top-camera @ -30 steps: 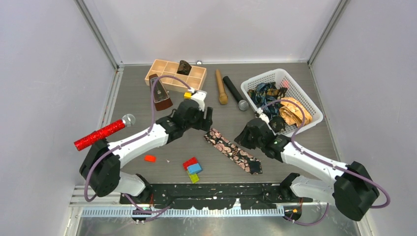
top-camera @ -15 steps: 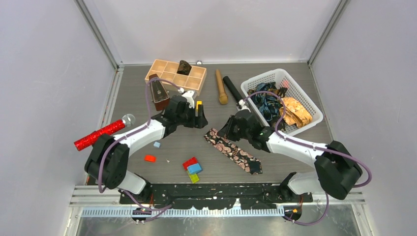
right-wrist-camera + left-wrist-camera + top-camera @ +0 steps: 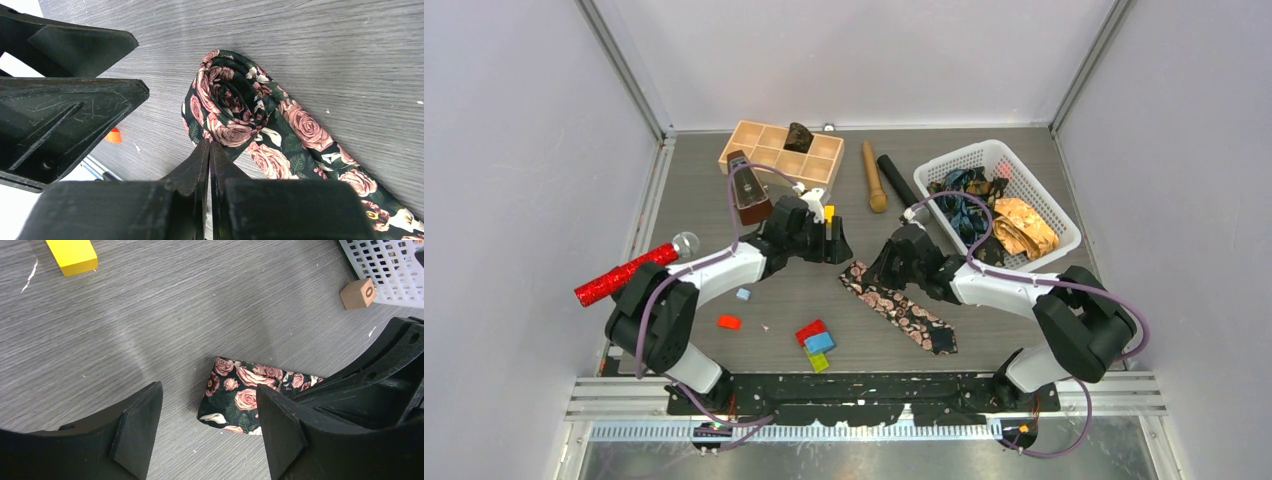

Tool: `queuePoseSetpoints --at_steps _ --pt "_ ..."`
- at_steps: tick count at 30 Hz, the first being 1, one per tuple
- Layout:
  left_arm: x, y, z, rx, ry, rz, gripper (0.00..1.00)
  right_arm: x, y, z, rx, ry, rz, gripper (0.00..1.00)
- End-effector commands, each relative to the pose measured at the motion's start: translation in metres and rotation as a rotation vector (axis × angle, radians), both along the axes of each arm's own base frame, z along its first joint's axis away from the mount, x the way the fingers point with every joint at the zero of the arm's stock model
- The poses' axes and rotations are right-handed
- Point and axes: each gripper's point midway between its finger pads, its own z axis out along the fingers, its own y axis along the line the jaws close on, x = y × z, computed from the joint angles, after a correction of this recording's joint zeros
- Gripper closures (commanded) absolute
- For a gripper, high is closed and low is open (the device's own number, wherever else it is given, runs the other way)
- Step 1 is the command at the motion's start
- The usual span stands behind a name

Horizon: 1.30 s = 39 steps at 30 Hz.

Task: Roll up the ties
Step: Roll the tie at the center of the board.

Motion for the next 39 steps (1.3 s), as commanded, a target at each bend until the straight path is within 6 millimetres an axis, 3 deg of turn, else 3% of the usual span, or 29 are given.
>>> queuePoseSetpoints --at_steps 1,19,24,39 --pt "0.005 -0.009 0.004 -0.055 -0.019 -0.025 0.30 0.010 0.003 0.012 0.022 -0.028 -0.033 0.92" --pt "-0.014 -0.029 -0.015 -0.117 0.044 -0.182 0.31 0.004 -0.022 -0.018 -0.118 0.039 -0.093 0.91" --pt "-0.021 -0.040 -0.019 -0.160 0.075 -0.254 0.31 0.003 -0.021 -0.020 -0.121 0.047 -0.092 0.91" --pt "-0.034 -0.047 -0.028 -0.200 0.136 -0.324 0.35 -0.001 -0.020 -0.027 -0.116 0.067 -0.084 0.91"
